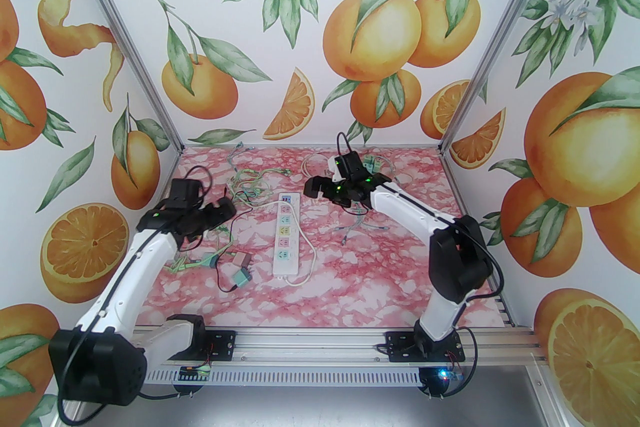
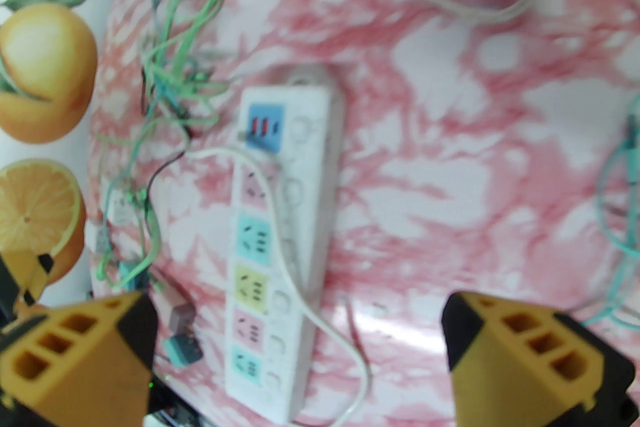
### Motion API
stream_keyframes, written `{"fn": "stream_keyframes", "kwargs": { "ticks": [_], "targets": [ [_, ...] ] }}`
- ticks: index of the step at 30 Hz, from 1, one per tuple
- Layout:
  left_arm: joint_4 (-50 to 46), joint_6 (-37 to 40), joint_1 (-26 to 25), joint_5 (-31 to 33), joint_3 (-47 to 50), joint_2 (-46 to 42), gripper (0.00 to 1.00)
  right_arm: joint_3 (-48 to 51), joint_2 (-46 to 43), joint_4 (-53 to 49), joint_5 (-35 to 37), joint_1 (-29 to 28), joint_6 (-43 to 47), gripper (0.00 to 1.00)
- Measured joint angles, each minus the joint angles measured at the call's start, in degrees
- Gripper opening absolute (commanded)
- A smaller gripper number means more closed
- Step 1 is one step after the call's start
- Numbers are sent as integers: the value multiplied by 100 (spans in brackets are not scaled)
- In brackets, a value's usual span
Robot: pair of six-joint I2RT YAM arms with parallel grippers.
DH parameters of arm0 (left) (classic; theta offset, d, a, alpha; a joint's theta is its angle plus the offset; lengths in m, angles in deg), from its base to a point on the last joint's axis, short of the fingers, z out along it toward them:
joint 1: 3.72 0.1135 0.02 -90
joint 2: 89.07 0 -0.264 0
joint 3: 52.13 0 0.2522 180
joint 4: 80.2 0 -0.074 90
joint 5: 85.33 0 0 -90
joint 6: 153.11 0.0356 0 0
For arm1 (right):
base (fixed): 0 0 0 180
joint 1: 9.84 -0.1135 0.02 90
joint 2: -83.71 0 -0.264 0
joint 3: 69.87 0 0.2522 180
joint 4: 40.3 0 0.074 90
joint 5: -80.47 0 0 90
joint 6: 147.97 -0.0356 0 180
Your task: Pull the plug off the socket
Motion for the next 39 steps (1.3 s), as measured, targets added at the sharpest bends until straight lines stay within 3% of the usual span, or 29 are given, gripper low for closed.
{"fn": "stream_keyframes", "kwargs": {
  "ticks": [3,8,14,18,27,39],
  "targets": [
    [133,50,-573,190,-369,433,100,11,-157,-133,286,142,46,100],
    [146,153,-1051,424,-706,876,100,28,-240,-334,811,433,142,100],
    [479,332,-2153,448,-1449,1759,100,-17,-151,-466,1386,1394,365,100],
    [472,337,-2232,457,-1493,1923,100,-472,367,-549,1696,1707,577,97],
    [466,330,-2267,490,-1537,1947,100,-2015,1902,-769,1902,1786,859,95],
    [354,168,-2267,756,-1537,1947,100,-3353,3150,-890,1912,1941,1150,89]
  ]
}}
